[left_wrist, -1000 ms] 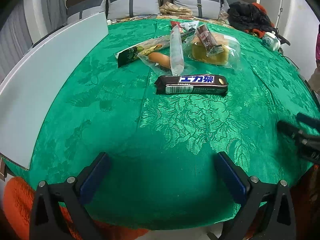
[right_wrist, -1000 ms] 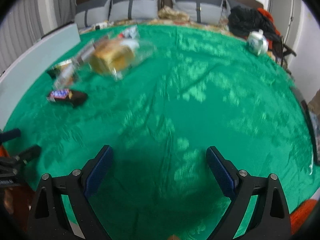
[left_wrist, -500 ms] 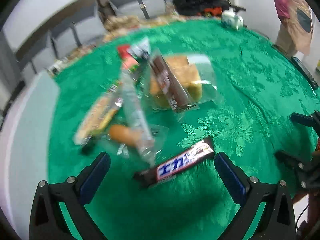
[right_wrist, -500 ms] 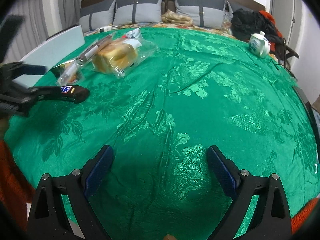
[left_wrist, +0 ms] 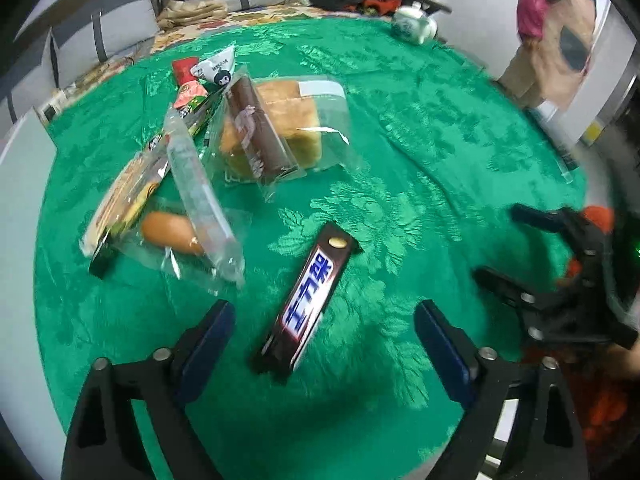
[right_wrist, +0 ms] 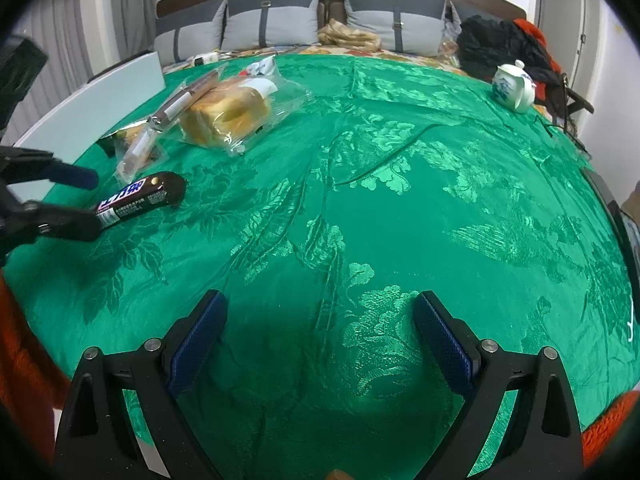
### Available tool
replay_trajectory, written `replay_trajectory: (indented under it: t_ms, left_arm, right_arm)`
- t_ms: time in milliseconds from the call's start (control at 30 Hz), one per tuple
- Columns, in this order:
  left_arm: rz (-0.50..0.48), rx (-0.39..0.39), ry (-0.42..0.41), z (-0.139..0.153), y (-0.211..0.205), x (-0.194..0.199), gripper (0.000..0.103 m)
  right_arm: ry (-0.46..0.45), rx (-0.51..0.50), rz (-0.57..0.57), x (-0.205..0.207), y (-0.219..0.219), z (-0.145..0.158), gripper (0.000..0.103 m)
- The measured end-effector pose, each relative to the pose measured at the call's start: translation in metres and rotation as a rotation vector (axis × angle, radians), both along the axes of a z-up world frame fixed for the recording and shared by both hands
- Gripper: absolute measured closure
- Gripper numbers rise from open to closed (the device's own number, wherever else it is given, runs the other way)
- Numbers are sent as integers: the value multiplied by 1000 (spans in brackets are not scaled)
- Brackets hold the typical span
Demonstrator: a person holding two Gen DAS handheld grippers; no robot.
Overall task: Organize snacks
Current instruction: 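Grasp the black-and-blue chocolate bar with the left gripper, then lift the chocolate bar with the left gripper while the right gripper grasps the brown wrapped bar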
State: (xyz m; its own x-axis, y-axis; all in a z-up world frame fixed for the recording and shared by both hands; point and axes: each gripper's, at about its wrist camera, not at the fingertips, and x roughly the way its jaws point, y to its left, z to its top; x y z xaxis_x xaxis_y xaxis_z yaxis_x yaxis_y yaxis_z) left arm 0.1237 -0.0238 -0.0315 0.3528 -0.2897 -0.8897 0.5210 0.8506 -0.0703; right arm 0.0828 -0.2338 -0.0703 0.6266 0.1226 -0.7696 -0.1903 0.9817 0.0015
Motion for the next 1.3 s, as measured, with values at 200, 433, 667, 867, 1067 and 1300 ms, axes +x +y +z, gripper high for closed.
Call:
replay_trajectory:
  t_ms: [200, 433, 667, 867, 1067, 1300]
  left_arm:
    - [65, 57, -9, -14, -19, 1, 84]
    - [423, -88, -43, -17, 51, -41, 86]
    - [545, -130, -113, -24, 92, -48, 86]
    - [498, -134, -153, -29, 97, -54, 85]
    - [500, -183, -130, -25, 106, -61, 85]
    - [497, -199, -127, -24, 109, -62, 85]
  right_arm:
    - [8, 0, -2, -5, -4, 0, 6]
    - [0, 4, -14, -7, -6, 0, 6]
    - [63, 158, -26, 20, 3, 36, 8]
    - [145, 273, 74, 96, 62, 77, 10]
    - [420, 339, -6, 154, 104, 27, 9]
    - [389, 245, 108, 150, 143, 12, 79]
